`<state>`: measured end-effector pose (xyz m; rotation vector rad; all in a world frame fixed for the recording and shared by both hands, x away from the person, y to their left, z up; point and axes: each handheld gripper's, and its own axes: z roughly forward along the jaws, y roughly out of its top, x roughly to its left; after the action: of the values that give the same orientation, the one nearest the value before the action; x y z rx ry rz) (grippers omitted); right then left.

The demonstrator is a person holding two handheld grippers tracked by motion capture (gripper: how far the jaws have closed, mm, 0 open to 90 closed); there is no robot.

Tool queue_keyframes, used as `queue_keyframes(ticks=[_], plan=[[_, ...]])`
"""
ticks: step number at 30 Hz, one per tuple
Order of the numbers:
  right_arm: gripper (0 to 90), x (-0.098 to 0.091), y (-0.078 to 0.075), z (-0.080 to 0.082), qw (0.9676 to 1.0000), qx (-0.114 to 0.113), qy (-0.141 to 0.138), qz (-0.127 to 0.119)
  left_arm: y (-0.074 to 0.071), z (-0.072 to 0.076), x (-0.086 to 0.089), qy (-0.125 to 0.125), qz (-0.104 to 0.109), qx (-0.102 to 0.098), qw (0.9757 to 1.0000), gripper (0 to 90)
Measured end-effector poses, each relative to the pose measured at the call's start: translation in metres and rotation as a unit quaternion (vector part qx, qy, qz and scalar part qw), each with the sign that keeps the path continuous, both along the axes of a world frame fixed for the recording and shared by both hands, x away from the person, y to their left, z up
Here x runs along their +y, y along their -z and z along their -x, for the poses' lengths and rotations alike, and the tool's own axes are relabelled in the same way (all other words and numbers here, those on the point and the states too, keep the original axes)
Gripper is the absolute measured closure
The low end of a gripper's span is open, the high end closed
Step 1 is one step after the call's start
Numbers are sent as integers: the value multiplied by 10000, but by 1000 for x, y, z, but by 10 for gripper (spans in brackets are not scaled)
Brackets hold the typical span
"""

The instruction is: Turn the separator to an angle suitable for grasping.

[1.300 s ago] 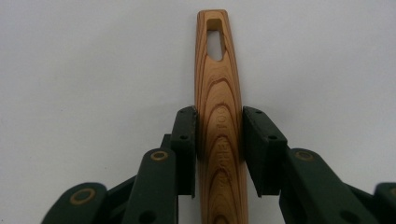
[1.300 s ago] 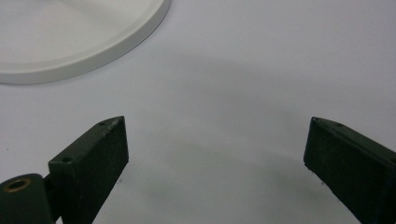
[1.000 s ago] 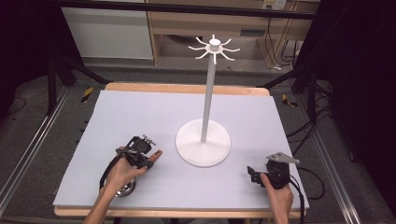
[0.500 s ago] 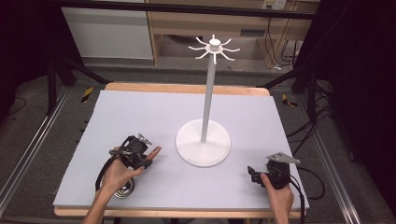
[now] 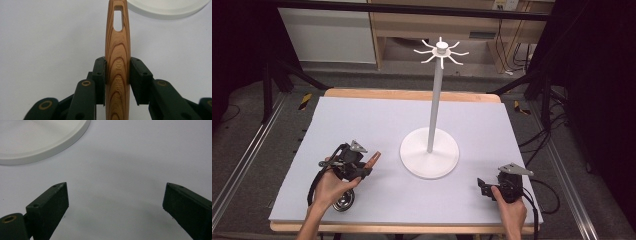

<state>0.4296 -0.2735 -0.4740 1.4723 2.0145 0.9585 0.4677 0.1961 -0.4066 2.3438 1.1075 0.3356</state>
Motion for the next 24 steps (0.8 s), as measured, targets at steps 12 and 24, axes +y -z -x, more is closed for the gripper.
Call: queue_keyframes(ticks=[12,24], plan=[[70,-1,-1,0,10000,-68,15,-42,-16,9,9,-107,353,-534,9979,671],[70,-1,-2,1,9999,-123,31,-105,-34,26,19,-385,1243,-1616,9782,670]])
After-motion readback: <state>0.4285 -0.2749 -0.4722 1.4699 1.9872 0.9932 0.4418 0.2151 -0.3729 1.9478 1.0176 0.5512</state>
